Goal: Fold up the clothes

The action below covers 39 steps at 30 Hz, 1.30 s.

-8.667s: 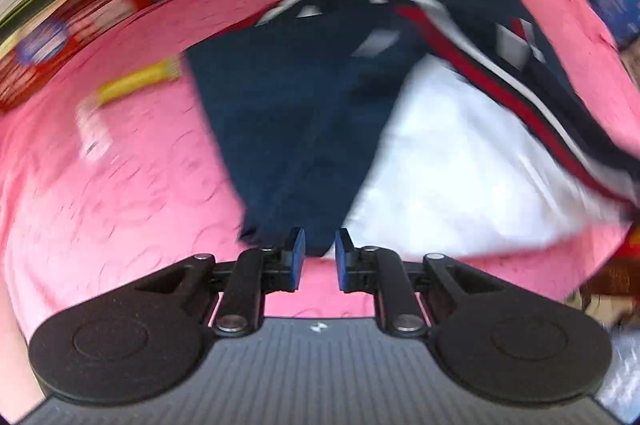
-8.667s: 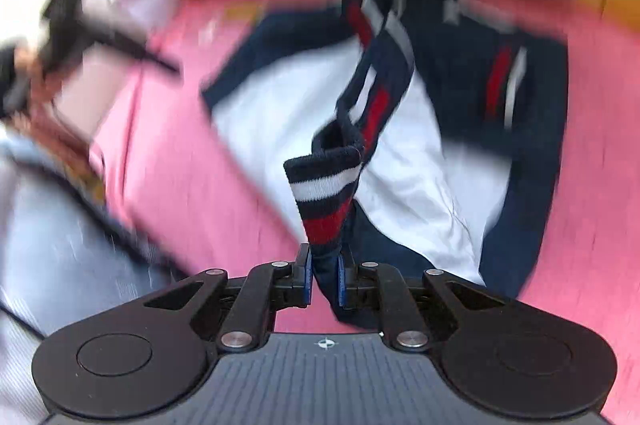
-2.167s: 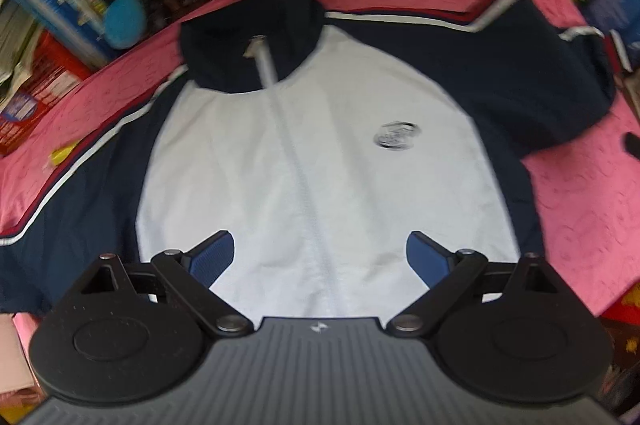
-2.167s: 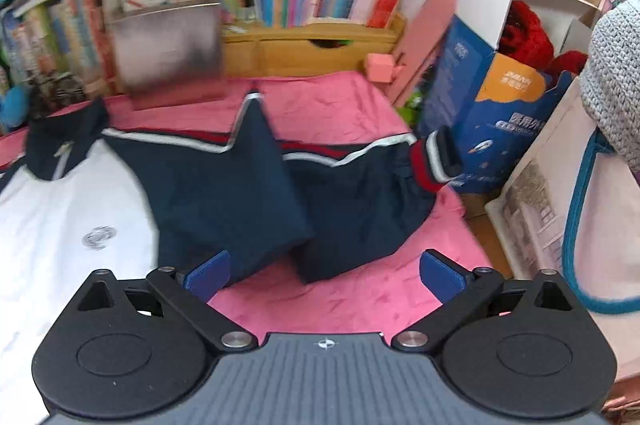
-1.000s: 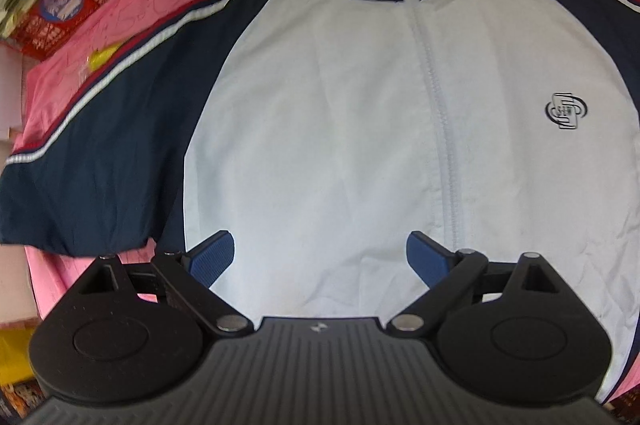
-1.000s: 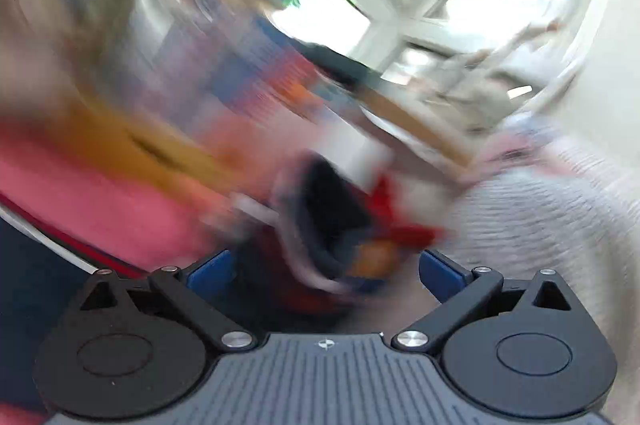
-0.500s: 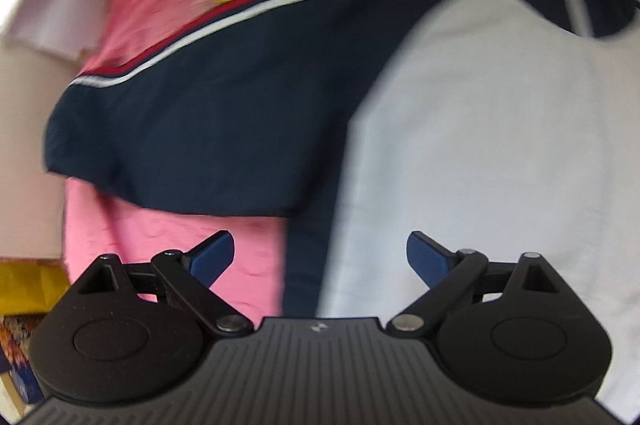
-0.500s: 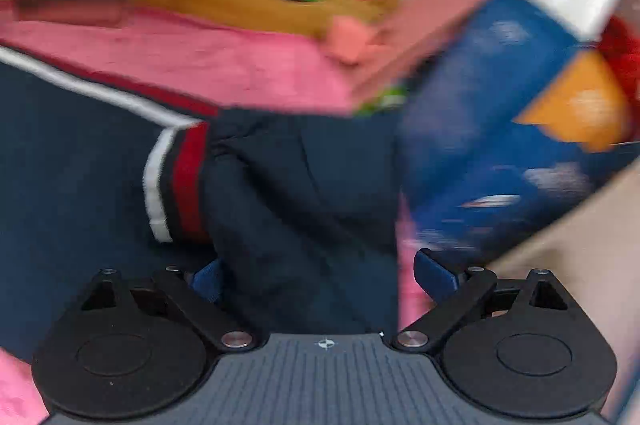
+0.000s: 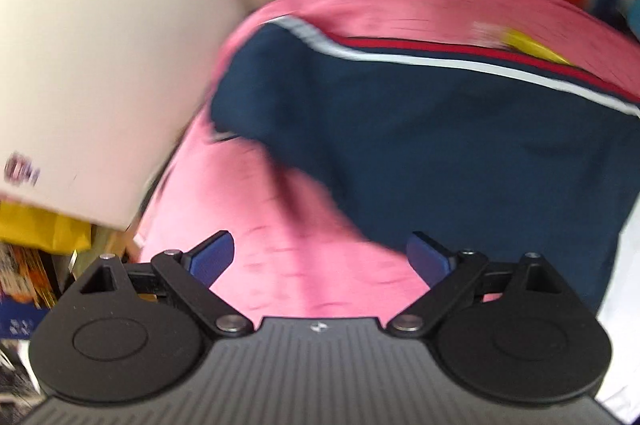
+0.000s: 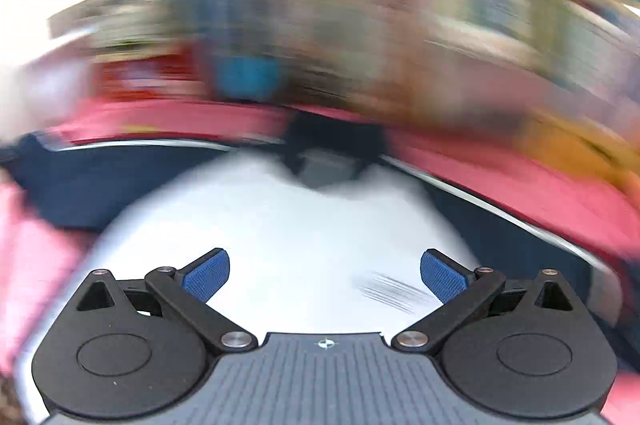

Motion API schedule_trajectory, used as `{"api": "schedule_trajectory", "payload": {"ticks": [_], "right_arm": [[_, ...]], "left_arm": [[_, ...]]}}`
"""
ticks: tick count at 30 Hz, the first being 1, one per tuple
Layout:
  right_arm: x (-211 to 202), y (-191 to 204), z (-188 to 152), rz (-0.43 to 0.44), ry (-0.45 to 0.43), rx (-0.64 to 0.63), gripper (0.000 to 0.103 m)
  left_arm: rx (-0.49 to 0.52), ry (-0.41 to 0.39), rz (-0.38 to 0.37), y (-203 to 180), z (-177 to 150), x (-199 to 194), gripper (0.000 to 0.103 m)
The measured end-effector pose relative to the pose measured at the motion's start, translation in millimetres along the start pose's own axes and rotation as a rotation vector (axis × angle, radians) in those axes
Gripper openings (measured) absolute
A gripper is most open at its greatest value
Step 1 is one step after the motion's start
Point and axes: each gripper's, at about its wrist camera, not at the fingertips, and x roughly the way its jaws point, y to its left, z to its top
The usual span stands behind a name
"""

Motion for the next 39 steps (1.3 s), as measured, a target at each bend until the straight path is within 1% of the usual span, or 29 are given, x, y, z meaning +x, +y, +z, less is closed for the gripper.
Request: {"api": "schedule_trajectory", "payload": {"ticks": [1,4,6,8,9,12,13,14,15,16,17,20,22,23,24,25,26,28,29,30,31,32,33,34,35,36,37,38,39], "right_arm": [[14.6,35.0,16.1,0.073,-0.023,-0.071,0.103],[53.9,165.8,69.2,0.279,-0.175,-0.385,0.103],[79.9,248.8,94.9,0.384,-0.317,-0.623,0.103],[105.9,326.3,114.7,0.473,-0.409,-0.823,0.103],[116.9,362.9,120.6,0.513,-0.411,-0.9,0.103],[155.1,453.0,126.7,0.576,-0.387,-1.084,0.1],[165.6,474.1,121.5,0.563,-0.362,-1.134,0.098],[175.9,494.5,115.8,0.547,-0.335,-1.183,0.084],[188.5,508.3,109.6,0.49,-0.291,-1.225,0.045],[201.2,511.7,110.6,0.429,-0.238,-1.207,0.019],[213.8,514.3,112.2,0.369,-0.184,-1.183,0.006],[222.9,471.5,141.2,0.266,-0.134,-0.894,0.007],[225.6,425.5,161.5,0.147,-0.103,-0.657,0.007],[229.1,398.5,170.8,0.077,-0.064,-0.51,0.007],[231.0,376.1,177.3,0.027,-0.02,-0.39,0.007],[228.4,360.6,180.0,-0.016,0.001,-0.333,0.008],[220.2,355.5,178.7,-0.014,-0.021,-0.362,0.011],[190.8,374.0,165.7,0.096,-0.152,-0.597,0.03],[177.4,386.0,154.8,0.155,-0.233,-0.766,0.063],[168.8,401.5,143.9,0.206,-0.302,-0.931,0.092],[165.6,417.2,131.6,0.248,-0.348,-1.086,0.098],[169.5,432.6,121.2,0.286,-0.353,-1.213,0.096],[177.7,444.7,112.9,0.312,-0.335,-1.289,0.096],[190.4,455.0,106.0,0.329,-0.294,-1.337,0.096],[205.7,463.8,101.1,0.32,-0.239,-1.369,0.086],[221.1,472.5,96.3,0.309,-0.182,-1.398,0.05],[229.1,476.0,101.9,0.279,-0.144,-1.351,0.026],[236.5,479.0,108.3,0.247,-0.108,-1.297,0.013],[235.4,475.5,126.2,0.26,-0.086,-1.154,0.013]], "left_arm": [[-0.009,0.004,-0.006,17.6,-4.0,2.4,0.095],[-0.025,0.029,0.004,60.5,-25.1,14.0,0.095],[-0.019,0.058,0.005,78.8,-39.7,25.2,0.095],[-0.006,0.083,-0.017,92.3,-52.5,35.4,0.095],[-0.015,0.092,-0.03,99.4,-57.0,39.5,0.095],[-0.052,0.112,-0.065,120.3,-68.6,49.7,0.095],[-0.065,0.115,-0.071,126.5,-72.1,51.6,0.095],[-0.076,0.118,-0.074,132.3,-75.6,52.9,0.095],[-0.087,0.12,-0.077,138.2,-79.1,54.2,0.095],[-0.099,0.121,-0.078,143.2,-83.3,53.7,0.095],[-0.113,0.119,-0.079,147.8,-85.9,53.1,0.095],[-0.162,0.121,-0.109,156.1,-86.4,56.9,0.095],[-0.186,0.129,-0.131,157.1,-85.1,59.9,0.095],[-0.193,0.133,-0.14,156.3,-84.2,63.0,0.095],[-0.197,0.136,-0.15,155.0,-83.0,65.5,0.095],[-0.198,0.138,-0.16,152.9,-81.3,66.7,0.095],[-0.196,0.141,-0.167,150.5,-80.1,67.7,0.095],[-0.188,0.147,-0.179,145.6,-78.1,70.3,0.095],[-0.184,0.15,-0.182,143.9,-77.4,72.1,0.095],[-0.179,0.152,-0.182,142.5,-76.8,74.5,0.095],[-0.174,0.155,-0.182,141.0,-76.1,77.0,0.095],[-0.171,0.158,-0.184,139.5,-75.8,78.5,0.095],[-0.169,0.16,-0.186,138.0,-75.7,79.2,0.095],[-0.167,0.162,-0.189,137.0,-75.8,79.4,0.095],[-0.166,0.164,-0.191,136.3,-76.1,79.4,0.095],[-0.164,0.165,-0.194,135.8,-76.8,79.0,0.095],[-0.165,0.164,-0.198,135.9,-77.8,78.2,0.095],[-0.166,0.164,-0.202,136.1,-79.0,77.4,0.095],[-0.169,0.163,-0.207,136.8,-80.3,76.8,0.095]]}}
